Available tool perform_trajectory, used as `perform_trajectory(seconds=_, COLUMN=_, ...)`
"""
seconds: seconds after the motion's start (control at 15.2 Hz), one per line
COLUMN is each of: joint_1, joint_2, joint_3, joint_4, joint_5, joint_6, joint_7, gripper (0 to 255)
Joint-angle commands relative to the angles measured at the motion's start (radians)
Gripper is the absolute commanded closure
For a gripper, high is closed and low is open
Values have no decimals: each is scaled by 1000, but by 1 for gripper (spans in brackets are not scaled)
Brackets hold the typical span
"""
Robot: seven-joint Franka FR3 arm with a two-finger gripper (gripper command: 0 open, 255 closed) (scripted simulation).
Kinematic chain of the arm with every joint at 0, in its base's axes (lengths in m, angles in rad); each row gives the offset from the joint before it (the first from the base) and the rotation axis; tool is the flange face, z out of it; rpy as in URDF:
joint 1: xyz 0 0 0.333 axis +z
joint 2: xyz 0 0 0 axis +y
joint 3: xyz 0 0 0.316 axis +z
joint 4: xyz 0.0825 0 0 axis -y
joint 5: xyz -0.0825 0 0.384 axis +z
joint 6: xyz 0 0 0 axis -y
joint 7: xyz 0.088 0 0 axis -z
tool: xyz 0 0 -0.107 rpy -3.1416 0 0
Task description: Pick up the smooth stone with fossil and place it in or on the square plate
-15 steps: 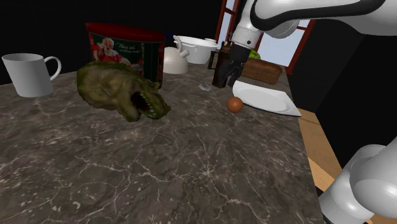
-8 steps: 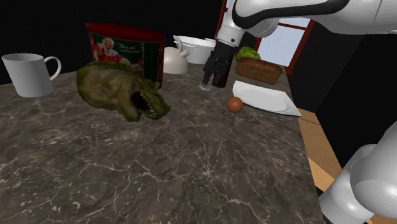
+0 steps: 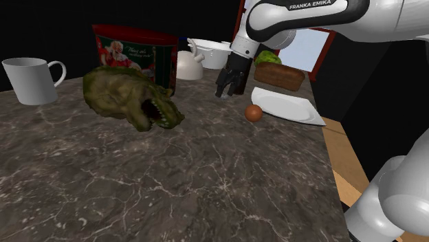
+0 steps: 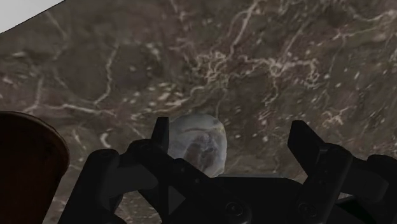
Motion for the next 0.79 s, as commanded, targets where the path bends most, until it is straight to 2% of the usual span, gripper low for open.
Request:
perform_trajectory(seconds=0.0, joint_1=3, joint_2=6, joint_3=3, joint_4=-5, joint_5=2, joint_6=1, joint_7=-1, gripper=0)
perform_trajectory(seconds=0.26, joint_1=4, joint_2=6, joint_3=2, joint_4=-5, joint_5=2, joint_6=1, joint_7=-1, gripper=0)
perform_trajectory(seconds=0.33, joint_1=4, joint_2=3, joint_3=3, joint_4=-7, joint_5=3, joint_6=0, joint_7=-1, gripper=255)
perform_trajectory(seconds=0.73, joint_1=3, joint_2=-6, joint_3=1, joint_4=-39, joint_5=5, joint_6=22, joint_7=-8, gripper=255)
